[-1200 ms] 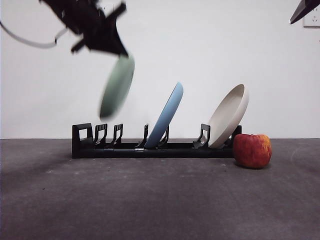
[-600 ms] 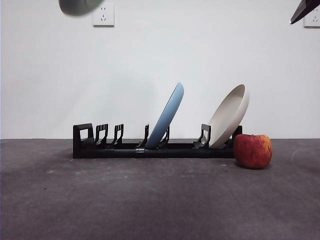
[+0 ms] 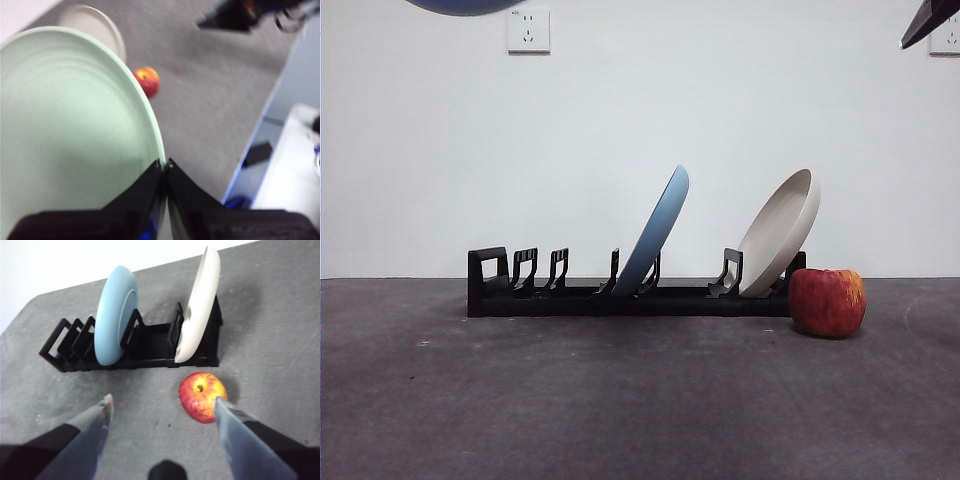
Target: Take the green plate from the plate rack,put the plate on the table,take the apple from the table,put the apple in the plate
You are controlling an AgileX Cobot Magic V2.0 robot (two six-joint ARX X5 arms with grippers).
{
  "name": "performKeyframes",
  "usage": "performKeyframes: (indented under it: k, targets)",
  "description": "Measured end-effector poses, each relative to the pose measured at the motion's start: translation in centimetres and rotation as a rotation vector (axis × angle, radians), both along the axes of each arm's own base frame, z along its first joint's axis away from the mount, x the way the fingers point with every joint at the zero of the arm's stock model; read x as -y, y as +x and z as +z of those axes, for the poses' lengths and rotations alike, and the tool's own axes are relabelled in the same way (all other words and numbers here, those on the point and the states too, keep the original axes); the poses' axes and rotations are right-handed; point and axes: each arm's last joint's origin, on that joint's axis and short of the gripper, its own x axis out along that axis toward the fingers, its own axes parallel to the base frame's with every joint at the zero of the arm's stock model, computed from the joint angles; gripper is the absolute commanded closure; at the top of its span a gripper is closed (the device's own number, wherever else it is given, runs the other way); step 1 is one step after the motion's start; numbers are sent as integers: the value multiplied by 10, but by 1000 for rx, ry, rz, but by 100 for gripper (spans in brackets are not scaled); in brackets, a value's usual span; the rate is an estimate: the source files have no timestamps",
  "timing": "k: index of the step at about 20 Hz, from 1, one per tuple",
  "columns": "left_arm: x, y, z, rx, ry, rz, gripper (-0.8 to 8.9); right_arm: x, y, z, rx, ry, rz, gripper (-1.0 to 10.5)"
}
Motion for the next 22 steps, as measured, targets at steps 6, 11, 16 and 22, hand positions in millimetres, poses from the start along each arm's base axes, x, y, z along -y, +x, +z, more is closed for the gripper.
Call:
performKeyframes:
  k: [6,11,16,22]
  targets:
    - [61,-11,-90,-47,163,-38,822,1,0,0,1,-22,-41,603]
    - [101,12,-178,-94,330,15,822,1,0,0,1,-22,-41,603]
    - [145,38,-242,-79,454,-26,822,1,0,0,1,-22,-41,603]
    - [164,50,-295,-78,594,-16,812,2,0,0,1,-22,-41,603]
